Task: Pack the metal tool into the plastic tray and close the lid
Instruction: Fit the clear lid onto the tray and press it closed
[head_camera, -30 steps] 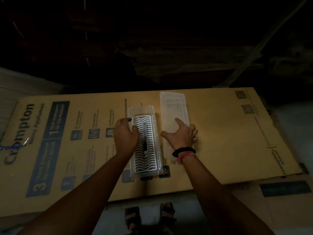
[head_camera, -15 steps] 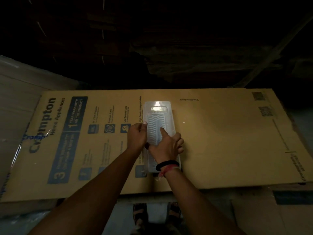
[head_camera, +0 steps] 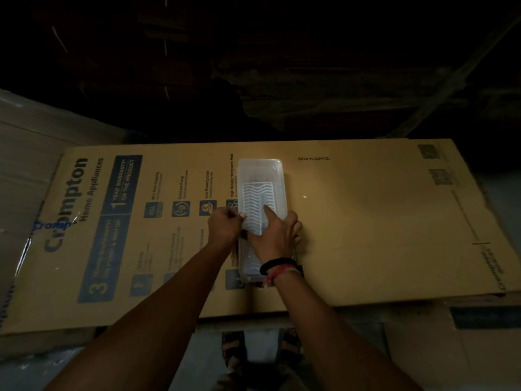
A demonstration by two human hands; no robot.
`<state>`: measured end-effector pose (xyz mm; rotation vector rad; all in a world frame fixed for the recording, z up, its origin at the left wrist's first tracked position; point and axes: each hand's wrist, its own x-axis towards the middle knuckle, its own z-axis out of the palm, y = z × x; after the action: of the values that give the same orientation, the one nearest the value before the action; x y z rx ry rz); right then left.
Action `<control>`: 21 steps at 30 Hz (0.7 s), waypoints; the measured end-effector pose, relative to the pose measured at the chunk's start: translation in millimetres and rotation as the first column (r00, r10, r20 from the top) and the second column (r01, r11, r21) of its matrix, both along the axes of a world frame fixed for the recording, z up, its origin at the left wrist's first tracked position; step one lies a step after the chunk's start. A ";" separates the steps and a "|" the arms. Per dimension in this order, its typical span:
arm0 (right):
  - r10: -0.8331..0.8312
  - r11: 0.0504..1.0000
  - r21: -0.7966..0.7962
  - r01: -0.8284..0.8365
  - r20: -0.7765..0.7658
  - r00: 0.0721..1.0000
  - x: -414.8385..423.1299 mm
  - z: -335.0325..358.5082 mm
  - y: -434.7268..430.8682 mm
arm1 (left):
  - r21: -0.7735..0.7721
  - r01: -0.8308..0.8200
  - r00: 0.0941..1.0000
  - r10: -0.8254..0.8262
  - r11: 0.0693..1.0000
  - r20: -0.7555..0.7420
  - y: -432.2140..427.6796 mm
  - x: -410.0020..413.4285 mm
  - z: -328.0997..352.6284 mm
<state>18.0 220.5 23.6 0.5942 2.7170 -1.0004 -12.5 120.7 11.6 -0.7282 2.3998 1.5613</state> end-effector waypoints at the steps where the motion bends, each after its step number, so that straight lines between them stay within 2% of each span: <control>1: -0.014 0.998 -0.067 0.011 -0.037 0.999 1.1 0.1 5.7 | -0.025 0.016 1.000 -0.016 1.000 -0.002 0.5 -1.4 0.8; 4: -0.135 0.940 -0.325 0.103 -0.077 0.988 8.9 -10.6 25.5 | -0.054 0.026 1.000 -0.026 0.998 -0.011 0.1 -2.3 -2.1; 9: -0.256 0.815 -0.552 0.175 -0.072 0.964 18.6 -24.3 37.8 | 0.065 -0.065 0.998 0.065 0.996 0.000 2.4 6.4 -11.6; 14: -0.232 0.789 -0.598 0.142 -0.076 0.970 17.6 -25.5 42.8 | 0.235 -0.142 0.990 0.139 0.962 0.028 1.6 7.9 -12.2; 21: -0.225 0.750 -0.653 0.107 -0.100 0.969 24.5 -32.8 50.0 | 0.219 -0.118 0.992 0.126 0.969 -0.022 4.5 15.9 -17.3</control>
<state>42.5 270.5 -9.2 0.6319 2.2204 -1.9932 3.4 125.1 -5.7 -0.8215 2.1968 1.8642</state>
